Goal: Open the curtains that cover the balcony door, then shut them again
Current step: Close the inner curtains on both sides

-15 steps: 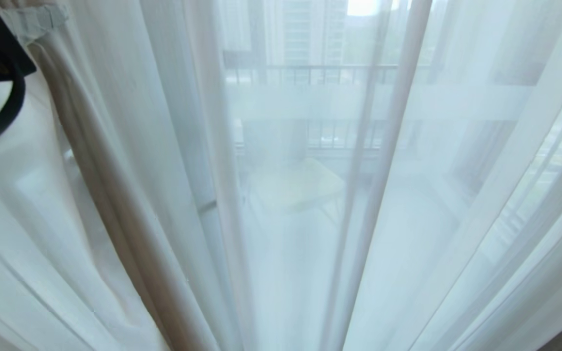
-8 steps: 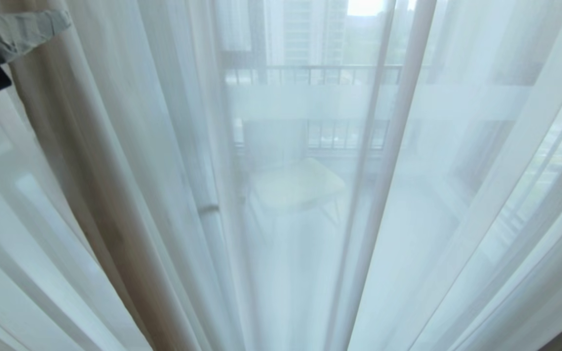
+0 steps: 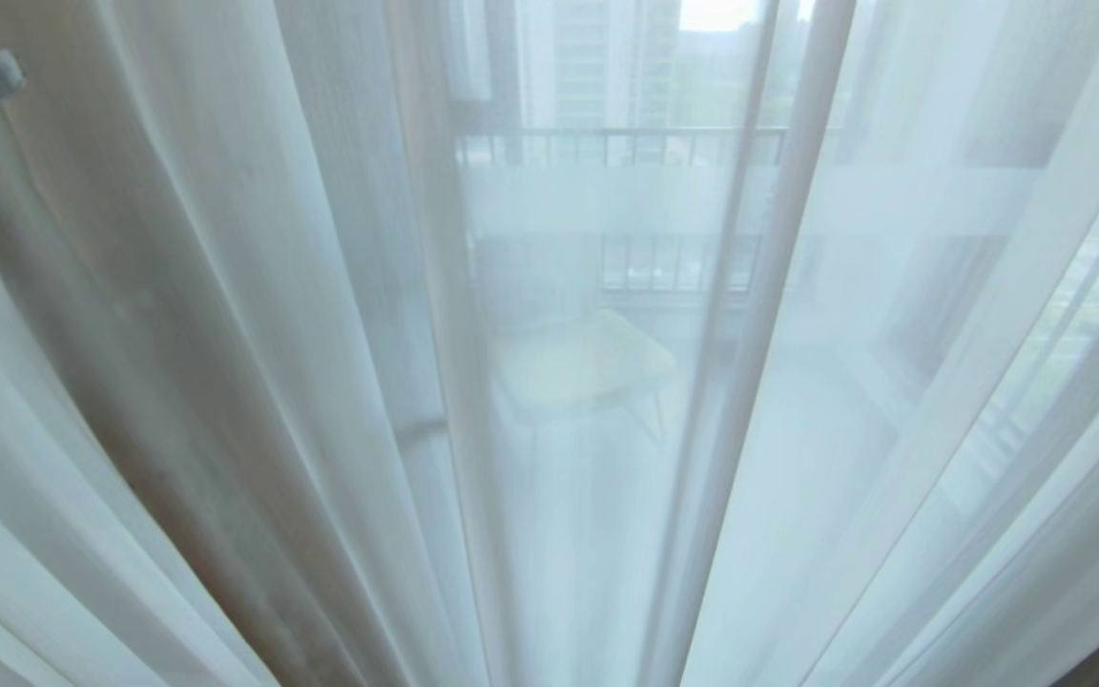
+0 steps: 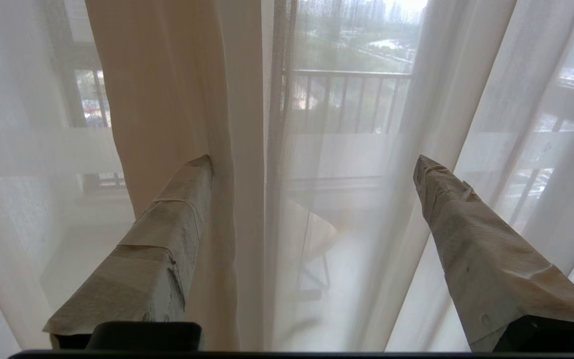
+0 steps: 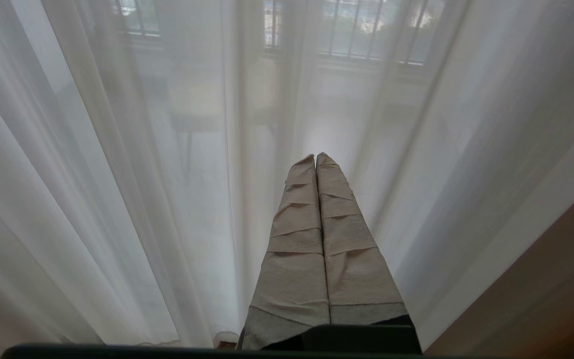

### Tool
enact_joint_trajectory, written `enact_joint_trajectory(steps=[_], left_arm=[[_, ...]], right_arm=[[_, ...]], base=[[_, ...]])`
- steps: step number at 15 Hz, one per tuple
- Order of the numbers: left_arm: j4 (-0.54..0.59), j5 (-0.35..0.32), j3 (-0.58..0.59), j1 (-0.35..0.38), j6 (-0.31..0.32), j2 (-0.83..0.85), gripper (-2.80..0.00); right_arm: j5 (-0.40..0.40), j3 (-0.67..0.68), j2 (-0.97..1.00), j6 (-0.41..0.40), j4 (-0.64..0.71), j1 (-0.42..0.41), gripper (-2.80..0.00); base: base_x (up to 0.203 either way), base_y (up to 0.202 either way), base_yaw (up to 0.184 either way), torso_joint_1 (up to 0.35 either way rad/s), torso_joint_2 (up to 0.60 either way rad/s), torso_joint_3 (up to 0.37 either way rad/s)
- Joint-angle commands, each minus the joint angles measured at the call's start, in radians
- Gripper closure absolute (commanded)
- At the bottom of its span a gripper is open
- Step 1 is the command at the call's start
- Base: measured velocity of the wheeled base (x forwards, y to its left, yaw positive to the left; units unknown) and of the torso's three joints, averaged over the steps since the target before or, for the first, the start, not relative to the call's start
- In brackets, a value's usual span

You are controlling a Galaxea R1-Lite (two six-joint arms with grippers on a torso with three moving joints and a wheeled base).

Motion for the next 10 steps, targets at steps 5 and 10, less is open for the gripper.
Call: enact_joint_trajectory(steps=[5, 10], left_arm=[[0.153, 0.016, 0.067, 0.0, -0.001, -0.225, -2.8], [0.178, 0.053, 0.142, 0.0, -0.001, -0.309, -2.8]], right_arm=[[0.001, 0.0, 0.0, 0.0, 0.0, 0.0, 0.0], [0.001, 0.0, 0.0, 0.0, 0.0, 0.0, 0.0]], base=[[0.0, 0.0, 0.0, 0.0, 0.0, 0.0], [0.0, 0.0, 0.0, 0.0, 0.0, 0.0]])
